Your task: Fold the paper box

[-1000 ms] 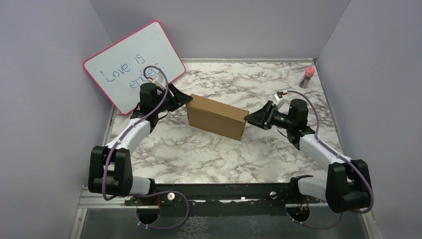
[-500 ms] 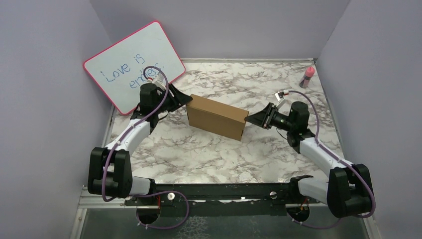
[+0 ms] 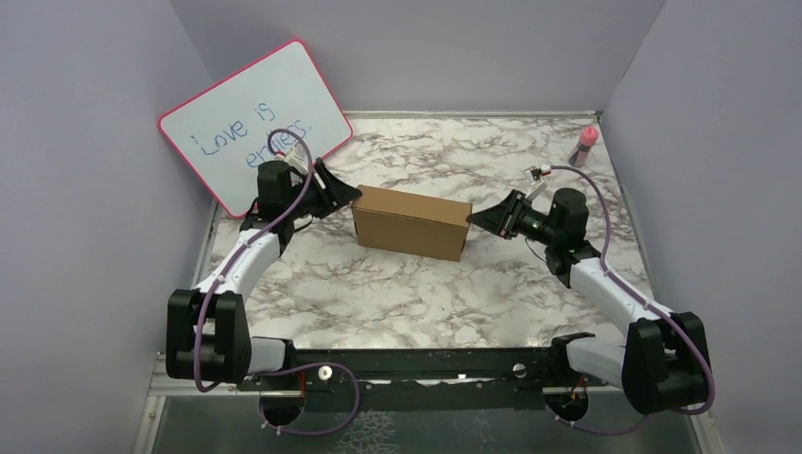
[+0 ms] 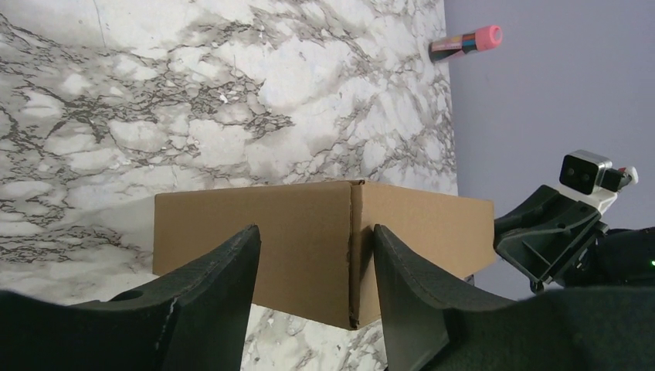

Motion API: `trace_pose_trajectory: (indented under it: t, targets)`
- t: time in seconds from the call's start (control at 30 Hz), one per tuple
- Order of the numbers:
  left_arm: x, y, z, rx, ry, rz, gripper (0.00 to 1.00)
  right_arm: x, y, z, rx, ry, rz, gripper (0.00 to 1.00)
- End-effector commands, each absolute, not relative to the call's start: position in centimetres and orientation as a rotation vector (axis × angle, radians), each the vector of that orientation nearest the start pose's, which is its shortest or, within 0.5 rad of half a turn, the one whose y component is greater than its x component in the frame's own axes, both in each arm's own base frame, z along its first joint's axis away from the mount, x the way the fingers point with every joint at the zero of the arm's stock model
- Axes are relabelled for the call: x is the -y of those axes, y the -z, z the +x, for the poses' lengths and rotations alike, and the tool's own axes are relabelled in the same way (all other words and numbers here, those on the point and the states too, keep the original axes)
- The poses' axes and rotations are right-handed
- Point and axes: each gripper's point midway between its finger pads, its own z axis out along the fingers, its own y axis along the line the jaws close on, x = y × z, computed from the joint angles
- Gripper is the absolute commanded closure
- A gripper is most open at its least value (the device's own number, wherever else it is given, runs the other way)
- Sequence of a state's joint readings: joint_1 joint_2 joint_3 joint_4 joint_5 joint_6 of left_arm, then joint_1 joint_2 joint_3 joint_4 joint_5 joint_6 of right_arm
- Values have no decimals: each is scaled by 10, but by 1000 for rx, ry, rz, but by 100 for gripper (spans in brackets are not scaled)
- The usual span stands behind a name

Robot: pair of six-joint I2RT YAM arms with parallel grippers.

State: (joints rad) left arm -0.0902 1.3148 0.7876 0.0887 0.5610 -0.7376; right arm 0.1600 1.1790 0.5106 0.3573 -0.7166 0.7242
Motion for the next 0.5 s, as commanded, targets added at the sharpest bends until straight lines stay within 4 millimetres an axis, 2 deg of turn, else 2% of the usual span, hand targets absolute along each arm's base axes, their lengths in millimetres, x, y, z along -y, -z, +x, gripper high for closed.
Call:
trace_pose_trajectory:
  t: [0.0, 0.1, 0.3, 0.47]
  targets:
    - [146, -151, 337, -2181, 1138, -365, 45, -139, -40, 250, -2469, -896, 275, 99]
    - [142, -140, 331, -2195, 1140, -395, 51, -139, -40, 252, -2465, -893, 279, 99]
    - [124, -72, 302, -2356, 971, -540, 72, -129, -32, 252, -2484, -805, 275, 99]
    - [119, -41, 286, -2362, 952, -666, 88, -129, -34, 254, -2482, -800, 257, 99]
